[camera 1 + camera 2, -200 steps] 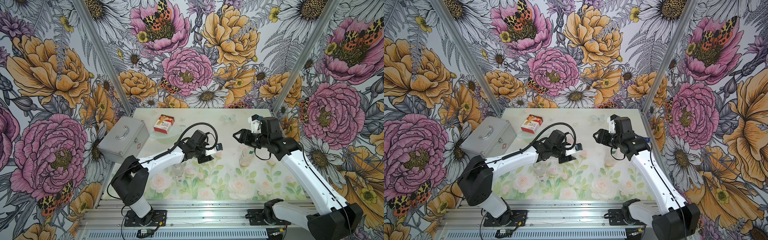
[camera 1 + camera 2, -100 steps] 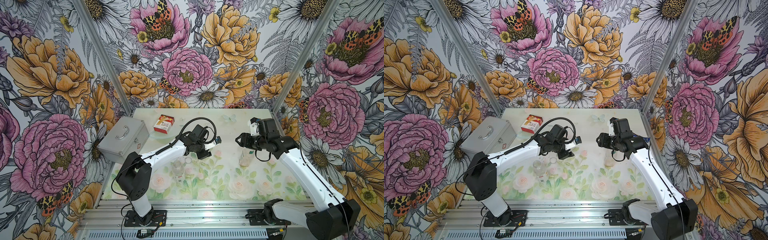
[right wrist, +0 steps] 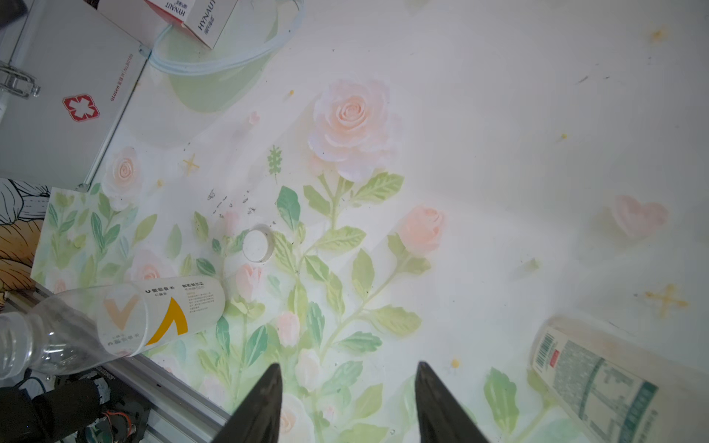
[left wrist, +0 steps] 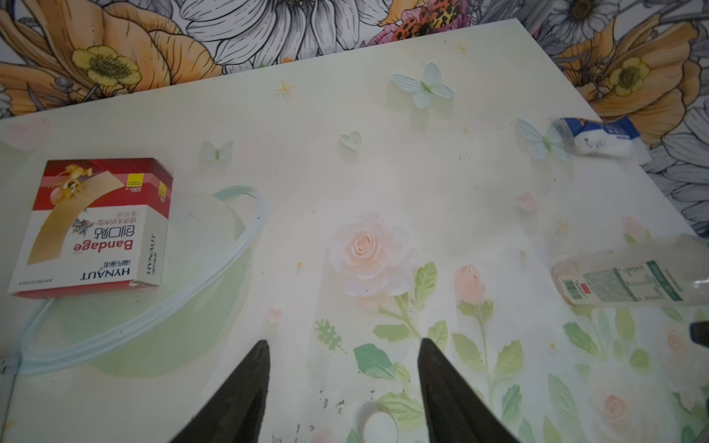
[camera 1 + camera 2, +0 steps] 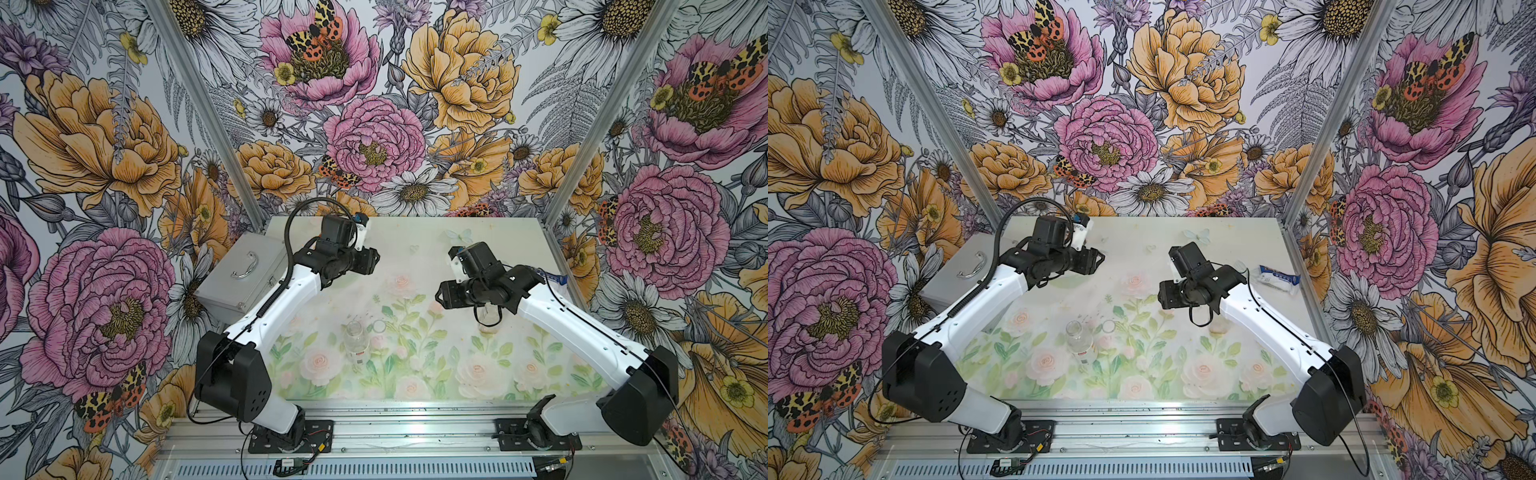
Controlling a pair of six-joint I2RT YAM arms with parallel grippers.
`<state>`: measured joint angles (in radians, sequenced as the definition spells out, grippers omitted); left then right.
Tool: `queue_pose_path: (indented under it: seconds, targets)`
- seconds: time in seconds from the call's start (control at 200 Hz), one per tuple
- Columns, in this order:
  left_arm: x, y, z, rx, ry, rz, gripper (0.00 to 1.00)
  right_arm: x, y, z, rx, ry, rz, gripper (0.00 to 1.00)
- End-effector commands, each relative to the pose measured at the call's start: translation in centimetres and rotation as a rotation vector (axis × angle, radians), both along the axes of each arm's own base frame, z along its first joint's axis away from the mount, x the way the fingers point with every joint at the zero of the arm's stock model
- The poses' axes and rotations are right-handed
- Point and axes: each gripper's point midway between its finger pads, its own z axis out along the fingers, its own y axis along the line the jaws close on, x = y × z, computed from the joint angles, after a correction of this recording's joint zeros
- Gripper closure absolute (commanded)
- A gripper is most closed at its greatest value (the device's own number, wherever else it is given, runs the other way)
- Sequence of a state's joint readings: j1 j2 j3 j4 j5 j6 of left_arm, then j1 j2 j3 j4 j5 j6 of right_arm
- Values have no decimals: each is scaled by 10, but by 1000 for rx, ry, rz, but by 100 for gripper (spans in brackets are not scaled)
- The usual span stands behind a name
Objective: Screw on the bottle caps
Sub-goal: Place the bottle cap at the center of the board, then pick up the bottle cap from the center of the board.
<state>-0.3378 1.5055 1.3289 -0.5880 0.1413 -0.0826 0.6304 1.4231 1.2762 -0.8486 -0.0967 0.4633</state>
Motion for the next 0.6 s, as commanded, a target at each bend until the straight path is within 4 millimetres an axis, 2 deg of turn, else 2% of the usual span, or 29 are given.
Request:
queue_pose_path:
  seconds: [0.0, 0.185, 0.22, 0.4, 0.46, 0.595]
  targets:
    - [-5, 35, 7, -134, 63, 233, 36, 7, 25, 7, -57, -74, 69, 44]
    - [-12, 81, 3, -173, 75, 376, 30, 15, 70, -23, -125, -60, 174, 44]
    - [-13, 86, 2, -177, 77, 392, 29, 8, 88, -29, -125, -55, 215, 44]
    - [-22, 104, -6, -177, 85, 430, 27, 12, 134, -70, -125, -20, 270, 43]
    - [-25, 110, -9, -182, 94, 440, 27, 13, 145, -86, -137, -6, 282, 42]
    - [-29, 117, -13, -193, 106, 445, 27, 14, 159, -109, -167, 8, 300, 41]
